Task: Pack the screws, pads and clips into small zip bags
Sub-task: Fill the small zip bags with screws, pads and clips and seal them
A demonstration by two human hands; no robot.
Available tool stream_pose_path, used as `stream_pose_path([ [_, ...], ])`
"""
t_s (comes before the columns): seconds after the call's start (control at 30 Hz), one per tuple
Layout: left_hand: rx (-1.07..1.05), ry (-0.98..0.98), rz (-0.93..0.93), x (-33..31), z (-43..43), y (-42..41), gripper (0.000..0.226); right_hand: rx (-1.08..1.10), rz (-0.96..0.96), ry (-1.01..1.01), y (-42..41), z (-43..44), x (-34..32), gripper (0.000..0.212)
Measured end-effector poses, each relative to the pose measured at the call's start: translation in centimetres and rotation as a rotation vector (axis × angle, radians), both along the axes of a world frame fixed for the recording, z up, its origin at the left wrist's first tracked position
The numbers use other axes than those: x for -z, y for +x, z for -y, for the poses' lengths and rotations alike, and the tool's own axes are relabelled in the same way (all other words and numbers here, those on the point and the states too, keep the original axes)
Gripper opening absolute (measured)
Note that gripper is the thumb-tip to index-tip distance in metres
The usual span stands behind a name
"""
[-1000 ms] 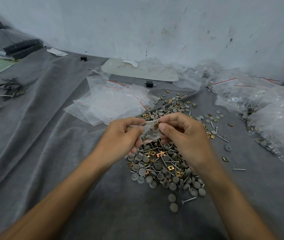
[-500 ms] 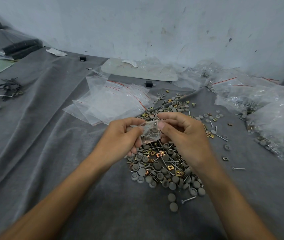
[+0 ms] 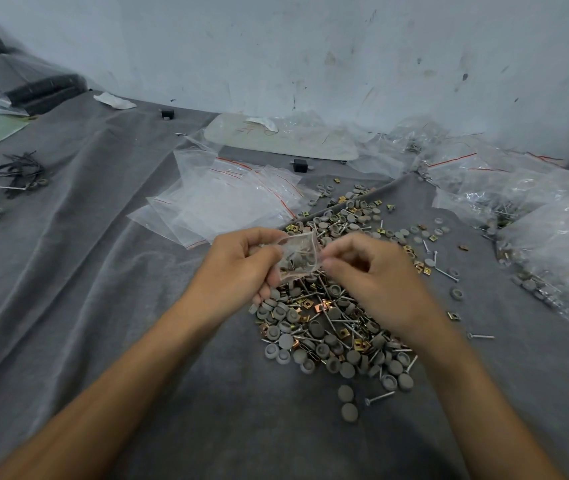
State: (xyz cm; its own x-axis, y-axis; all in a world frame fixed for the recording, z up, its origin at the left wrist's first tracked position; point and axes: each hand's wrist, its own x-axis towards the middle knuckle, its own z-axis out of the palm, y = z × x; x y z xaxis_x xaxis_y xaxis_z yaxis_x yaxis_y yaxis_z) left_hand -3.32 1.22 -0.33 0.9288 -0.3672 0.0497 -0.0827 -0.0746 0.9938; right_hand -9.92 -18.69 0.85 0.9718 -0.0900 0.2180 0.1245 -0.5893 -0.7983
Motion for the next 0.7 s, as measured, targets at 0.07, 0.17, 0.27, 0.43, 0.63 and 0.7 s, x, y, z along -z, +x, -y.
stream_pose_path([
  [0.07, 0.001, -0.001, -0.003, 0.0, 0.0, -0.1, 0.024, -0.065, -0.140, -0.309, 0.0, -0.1, 0.7, 0.006],
  [0.17, -0.008, 0.001, 0.000, -0.1, 0.1, -0.1, 0.025, -0.080, -0.197, -0.435, -0.1, -0.9, 1.4, 0.005],
  [0.27, -0.029, -0.001, 0.012, -0.3, -0.1, 0.1, 0.024, -0.087, -0.211, -0.480, -0.1, -1.0, 1.5, 0.006],
  [0.43, -0.038, -0.001, 0.013, -0.4, -0.2, 0.2, 0.024, -0.140, -0.238, -0.640, 0.0, -1.3, 2.0, 0.014],
  [0.63, -0.036, -0.002, 0.016, -0.5, -0.2, 0.1, 0.024, -0.149, -0.255, -0.600, 0.0, -1.0, 2.1, 0.009],
  [0.7, -0.034, 0.003, 0.018, -0.4, -0.2, 0.1, 0.024, -0.146, -0.247, -0.590, -0.1, -1.2, 2.3, 0.009],
])
